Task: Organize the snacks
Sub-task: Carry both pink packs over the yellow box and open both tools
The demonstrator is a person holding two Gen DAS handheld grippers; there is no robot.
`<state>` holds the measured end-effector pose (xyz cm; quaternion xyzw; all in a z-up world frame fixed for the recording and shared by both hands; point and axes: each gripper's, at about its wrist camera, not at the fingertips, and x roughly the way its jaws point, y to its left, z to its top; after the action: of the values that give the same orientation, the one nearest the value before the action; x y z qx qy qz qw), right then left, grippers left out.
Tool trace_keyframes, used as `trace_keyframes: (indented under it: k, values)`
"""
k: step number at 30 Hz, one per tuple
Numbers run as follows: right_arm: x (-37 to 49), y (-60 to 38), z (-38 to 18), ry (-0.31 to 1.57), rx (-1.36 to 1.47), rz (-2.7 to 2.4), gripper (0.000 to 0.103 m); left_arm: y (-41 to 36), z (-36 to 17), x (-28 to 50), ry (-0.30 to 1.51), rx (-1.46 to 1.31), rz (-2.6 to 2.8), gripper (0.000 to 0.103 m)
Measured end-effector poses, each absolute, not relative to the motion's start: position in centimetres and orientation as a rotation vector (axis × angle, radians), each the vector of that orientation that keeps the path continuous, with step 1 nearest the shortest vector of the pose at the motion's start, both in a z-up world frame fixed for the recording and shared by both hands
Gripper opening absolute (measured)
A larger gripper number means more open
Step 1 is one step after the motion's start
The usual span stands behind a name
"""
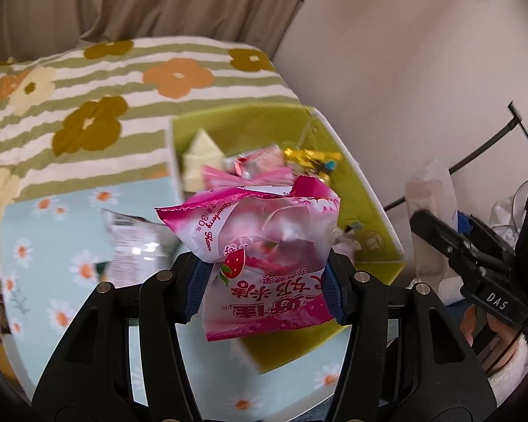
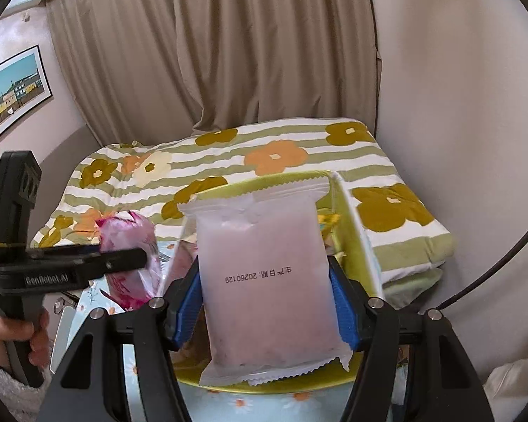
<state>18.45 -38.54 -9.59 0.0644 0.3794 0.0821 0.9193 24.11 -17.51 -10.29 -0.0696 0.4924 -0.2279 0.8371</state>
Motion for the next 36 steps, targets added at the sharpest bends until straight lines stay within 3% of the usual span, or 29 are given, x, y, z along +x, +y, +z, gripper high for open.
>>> trace_keyframes:
  k: [8,10,11,13,30,32,34,36]
  values:
    - [19.8,-42.0,-11.9,0.839,0.163,0.226,0.06,-22.4,-12.9,23.1,1.12,-0.094,-0.44,0.051]
    - [19.9,-42.6,-12.4,0.844,0.186,0.234,0.06,-22.9,-13.2,22.9,1.138,-0.075,-0.439,0.056]
    - [19.9,-42.8,-12.6,0.845,0.199,0.236,0.06,-22.9,-13.3,22.8,1.141,-0.071,-0.435,0.06]
    - [19.9,-43.3,-12.9,0.848,0.216,0.235,0.06,-22.8,-13.3,22.5,1.137,-0.053,-0.408,0.103]
    - [19.7,-43.0,-14.7,0.905,0.266,0.226,0.061,-18.2,-10.9,20.7,1.003,-0.122,-0.339,0.103]
    - [19.7,-43.1,-14.7,0.886,0.272,0.216,0.069,-17.6,-10.5,20.5,0.979,-0.129,-0.322,0.103]
    - [19.2,-43.4,-14.1,0.839,0.271,0.211,0.099,-16.9,-10.3,20.4,0.966,-0.134,-0.296,0.103]
    - [18.9,-43.7,-13.8,0.82,0.263,0.214,0.101,-16.1,-10.4,20.4,0.963,-0.145,-0.272,0.103]
